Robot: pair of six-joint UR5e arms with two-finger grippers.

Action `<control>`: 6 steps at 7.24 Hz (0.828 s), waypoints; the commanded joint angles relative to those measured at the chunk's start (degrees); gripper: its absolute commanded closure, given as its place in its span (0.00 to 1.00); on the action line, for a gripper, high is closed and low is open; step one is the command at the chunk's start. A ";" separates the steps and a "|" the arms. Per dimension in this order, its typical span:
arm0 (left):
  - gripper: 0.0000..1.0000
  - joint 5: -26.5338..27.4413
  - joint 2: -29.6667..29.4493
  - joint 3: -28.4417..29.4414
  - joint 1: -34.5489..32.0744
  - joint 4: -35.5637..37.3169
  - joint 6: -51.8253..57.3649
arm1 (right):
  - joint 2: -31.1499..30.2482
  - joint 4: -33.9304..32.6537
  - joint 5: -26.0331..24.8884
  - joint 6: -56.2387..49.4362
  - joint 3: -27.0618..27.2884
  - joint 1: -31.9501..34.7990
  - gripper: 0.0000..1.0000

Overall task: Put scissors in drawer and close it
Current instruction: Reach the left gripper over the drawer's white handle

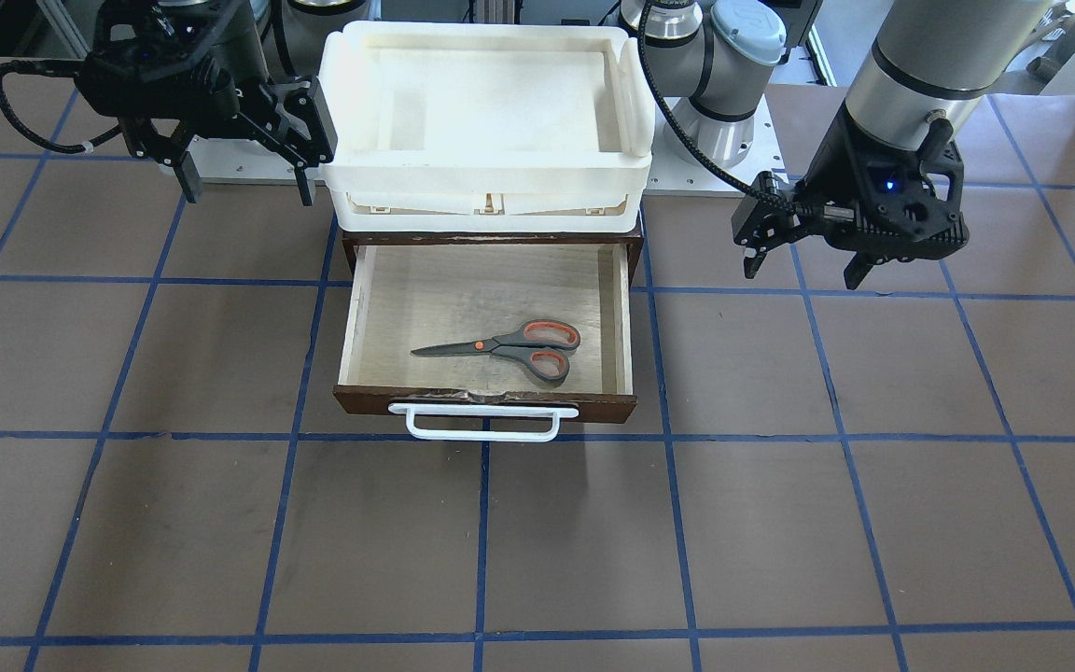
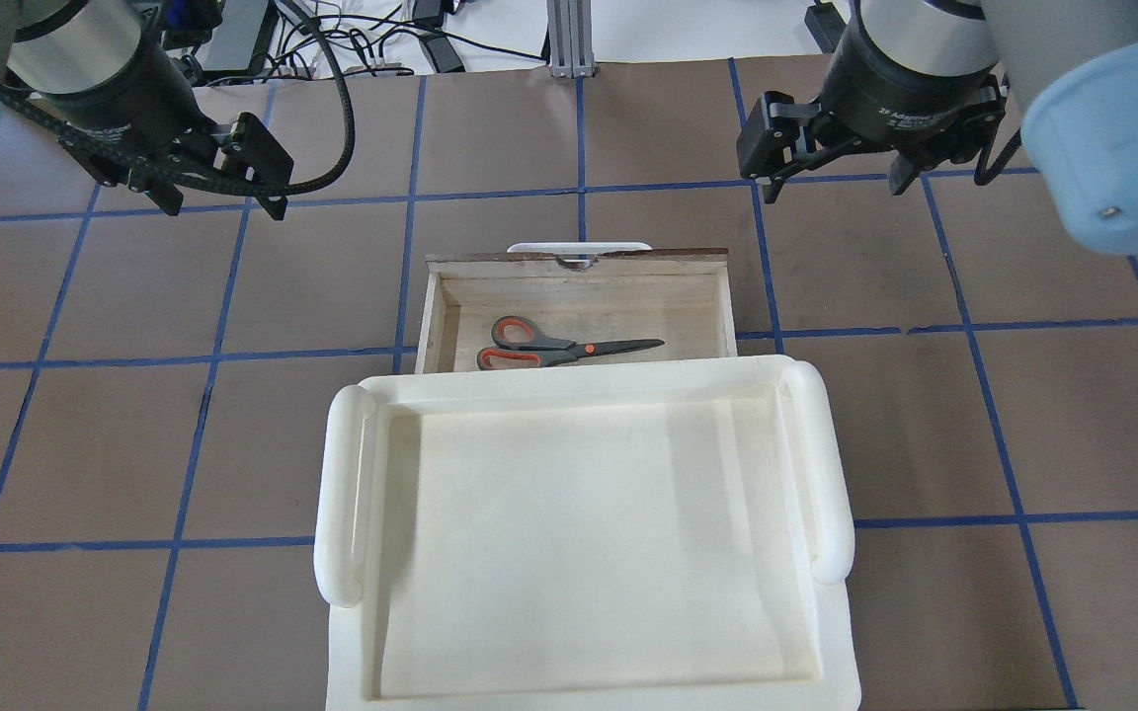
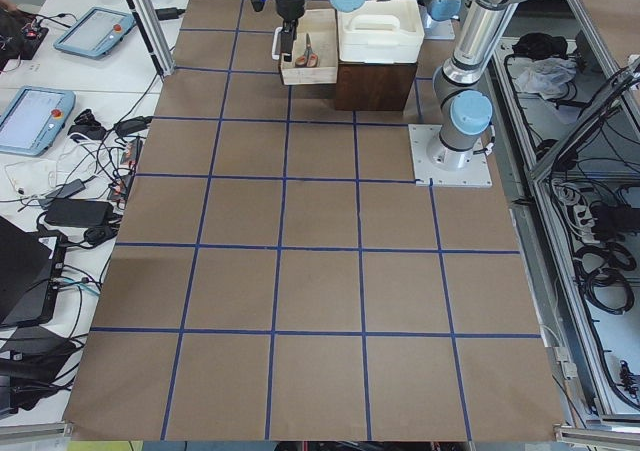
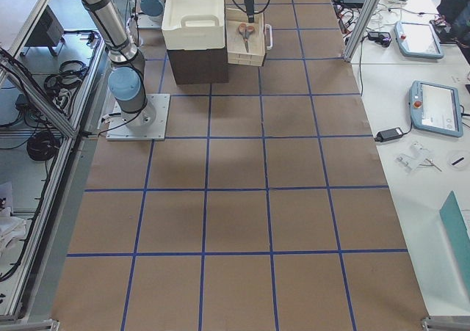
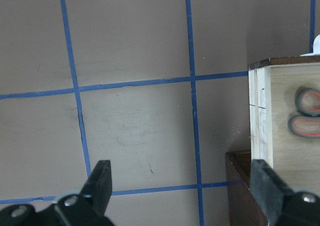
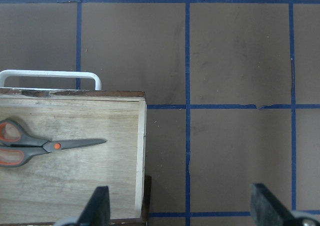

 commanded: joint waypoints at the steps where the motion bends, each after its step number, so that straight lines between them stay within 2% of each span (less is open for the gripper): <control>1: 0.00 -1.00 -2.82 1.44 -1.54 1.42 -3.53 | -0.08 2.72 0.74 2.91 -0.36 -0.06 0.00; 2: 0.00 -3.27 -6.15 4.32 -2.94 3.78 -7.31 | 0.00 2.91 0.83 2.93 -0.28 -0.06 0.00; 4: 0.00 -3.30 -15.01 10.91 -9.25 5.72 -12.41 | -0.17 3.09 0.74 2.41 -0.28 -0.14 0.00; 6: 0.00 -2.77 -21.45 13.92 -13.30 8.18 -18.21 | -0.08 2.91 0.74 2.23 -0.28 -0.23 0.00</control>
